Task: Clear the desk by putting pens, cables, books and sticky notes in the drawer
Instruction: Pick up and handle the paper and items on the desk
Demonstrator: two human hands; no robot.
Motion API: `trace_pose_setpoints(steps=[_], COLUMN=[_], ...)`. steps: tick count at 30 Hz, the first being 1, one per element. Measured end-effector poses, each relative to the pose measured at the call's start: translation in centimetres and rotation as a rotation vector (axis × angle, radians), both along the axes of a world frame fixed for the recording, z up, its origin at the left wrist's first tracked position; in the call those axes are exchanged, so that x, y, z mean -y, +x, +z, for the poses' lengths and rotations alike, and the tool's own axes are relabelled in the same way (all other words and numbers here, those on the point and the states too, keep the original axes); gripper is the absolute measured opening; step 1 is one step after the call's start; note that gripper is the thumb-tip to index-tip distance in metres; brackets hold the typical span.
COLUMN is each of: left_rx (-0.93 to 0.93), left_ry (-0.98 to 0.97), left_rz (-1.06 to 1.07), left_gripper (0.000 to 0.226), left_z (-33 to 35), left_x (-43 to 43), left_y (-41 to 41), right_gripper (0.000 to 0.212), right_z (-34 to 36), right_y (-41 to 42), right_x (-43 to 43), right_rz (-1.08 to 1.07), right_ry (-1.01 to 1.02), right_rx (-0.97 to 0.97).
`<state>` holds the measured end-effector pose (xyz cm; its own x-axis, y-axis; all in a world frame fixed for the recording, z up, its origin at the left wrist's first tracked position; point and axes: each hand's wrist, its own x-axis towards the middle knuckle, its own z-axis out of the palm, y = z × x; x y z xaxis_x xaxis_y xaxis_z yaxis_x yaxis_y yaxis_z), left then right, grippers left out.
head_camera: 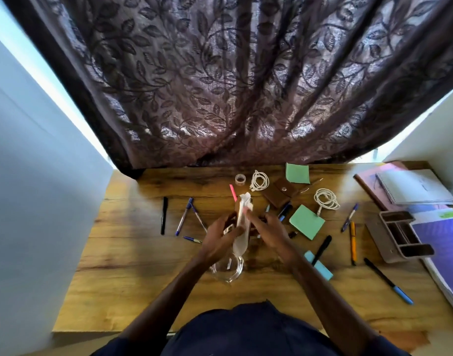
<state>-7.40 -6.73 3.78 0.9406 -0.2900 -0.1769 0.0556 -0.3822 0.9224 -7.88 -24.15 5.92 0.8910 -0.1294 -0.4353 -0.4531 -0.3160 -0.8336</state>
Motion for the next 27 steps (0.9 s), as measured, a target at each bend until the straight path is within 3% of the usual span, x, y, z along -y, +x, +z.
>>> trace_pose_setpoints(steps=[2,4,7,11,15,20,23,27], left_rx=[-0.018,0.053,0.138,0.065,0.096,0.166,0.063,-0.020], left_ry=[0.060,0.161,0.240,0.221,0.088,0.206,0.409,0.419], left_rz=[-0.005,0.037,0.176,0.393,0.668,0.798,0.878,0.983], left_gripper=[0.062,0.055,0.053,0.049,0.062,0.060,0.050,0.050], left_z=[0.3,0.4,-0.3,-2.1,-4.1,-5.0,-5.3,-5.8], left_x=[-1.4,-2.8,-5.6,-11.2,-17.6,-25.1,-28.7,-32.5], left_y=[0.4,0.8,2.0,3.4,4.1,7.4,10.4,14.1], right_gripper=[0.055,0.034,0.044,0.061,0.046,0.045,0.039,0.033], right_z=[0.2,0.6,0.5,-0.4,-1.4,-3.2,-3.5,-4.2], right_y=[0.4,0.8,1.9,4.5,7.1,10.6,11.8,12.6], right_x=[-1.6,-3.5,-6.6,-11.4,-16.7,-22.6,-24.8,-26.4], right_rz=[0.015,0.002,0.053,0.104,0.159,0.171,0.213,0.247], right_ry=[0.117,0.221,0.217,0.238,0.241,0.235,0.212,0.202], right_rx=[0.015,0.028,0.021,-0.067,-0.146,-0.122,-0.134,-0.157])
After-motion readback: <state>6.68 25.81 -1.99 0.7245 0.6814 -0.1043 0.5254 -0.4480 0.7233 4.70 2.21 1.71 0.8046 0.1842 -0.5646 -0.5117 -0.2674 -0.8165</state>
